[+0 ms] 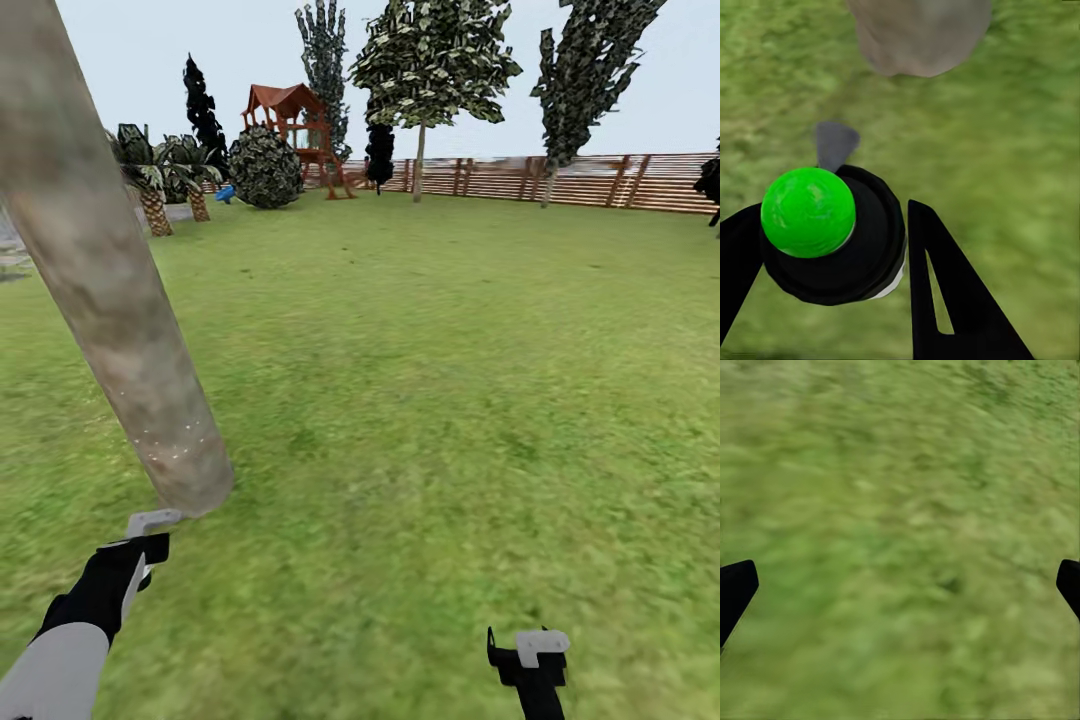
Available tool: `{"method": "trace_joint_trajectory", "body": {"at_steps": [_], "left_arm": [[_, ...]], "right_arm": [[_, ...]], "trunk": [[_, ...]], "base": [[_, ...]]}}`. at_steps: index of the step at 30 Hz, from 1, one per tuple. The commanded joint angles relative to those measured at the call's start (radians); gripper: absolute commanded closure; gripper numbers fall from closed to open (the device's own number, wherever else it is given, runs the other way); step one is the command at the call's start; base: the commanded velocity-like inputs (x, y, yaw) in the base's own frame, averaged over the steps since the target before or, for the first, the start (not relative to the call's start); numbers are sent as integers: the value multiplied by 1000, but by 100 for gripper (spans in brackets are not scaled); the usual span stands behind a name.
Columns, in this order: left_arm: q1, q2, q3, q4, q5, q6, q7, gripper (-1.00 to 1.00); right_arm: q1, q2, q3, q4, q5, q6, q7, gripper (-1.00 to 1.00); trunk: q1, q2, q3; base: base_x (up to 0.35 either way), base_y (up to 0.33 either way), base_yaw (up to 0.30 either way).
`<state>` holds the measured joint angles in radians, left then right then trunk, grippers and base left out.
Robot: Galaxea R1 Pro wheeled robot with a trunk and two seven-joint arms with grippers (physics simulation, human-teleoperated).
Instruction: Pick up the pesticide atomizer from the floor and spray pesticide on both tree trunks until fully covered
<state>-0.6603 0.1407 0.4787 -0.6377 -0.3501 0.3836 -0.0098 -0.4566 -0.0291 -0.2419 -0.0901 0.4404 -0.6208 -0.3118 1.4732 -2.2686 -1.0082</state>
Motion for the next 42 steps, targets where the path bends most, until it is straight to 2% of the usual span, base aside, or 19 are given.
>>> {"method": "trace_joint_trajectory", "body": {"at_steps": [1, 3, 9, 13, 20, 26, 30, 35, 36, 39, 42], "left_arm": [[-1, -1, 2, -1, -4, 4, 6, 100], [-1, -1, 4, -1, -3, 4, 27, 100], [-1, -2, 3, 3, -1, 3, 34, 100], [-1, -4, 2, 4, -2, 3, 34, 100], [-2, -4, -3, -7, -1, 3, 31, 100], [-20, 2, -13, -19, -1, 16, 15, 100], [-18, -2, -15, -67, -1, 19, 15, 100], [-20, -16, -62, -105, -1, 25, 17, 100], [-36, -30, -85, -114, -1, 39, 18, 100], [-65, -34, -122, -126, -1, 86, 19, 100], [-87, -44, -147, -156, -1, 99, 20, 100]], "right_arm": [[-1, 0, -5, 1, 11, -2, -5, -100], [-1, 0, -5, 1, 11, -2, -5, -100], [-1, 0, -5, 1, 11, -3, -5, -100], [-1, -1, -5, 1, 11, -3, -7, -100], [-1, -1, -5, 1, 11, -2, -6, -100], [-1, -1, -5, 1, 11, -2, -6, -100], [-1, -2, -5, 1, 11, -2, -6, -100], [-1, -1, -5, 1, 11, -2, -6, -100], [-1, -1, -5, 1, 11, -2, -6, -100], [-1, -2, -5, 1, 11, -2, -6, -100], [-1, -2, -5, 1, 11, -2, -6, -100]], "trunk": [[0, 0, -1], [0, 0, -1], [0, 0, -1], [0, 0, -1], [0, 0, -1], [0, 0, -1], [0, 0, -1], [0, 0, -1], [0, 0, -1], [0, 0, -1], [0, 0, -1]], "base": [[227, -199, 278], [235, -191, 277], [278, -137, 258], [296, -17, 38], [26, 0, 2], [0, 0, 242], [0, 0, 275], [-242, -112, 222], [-134, -242, 25], [-94, -258, 7], [-11, -264, 1]]}}
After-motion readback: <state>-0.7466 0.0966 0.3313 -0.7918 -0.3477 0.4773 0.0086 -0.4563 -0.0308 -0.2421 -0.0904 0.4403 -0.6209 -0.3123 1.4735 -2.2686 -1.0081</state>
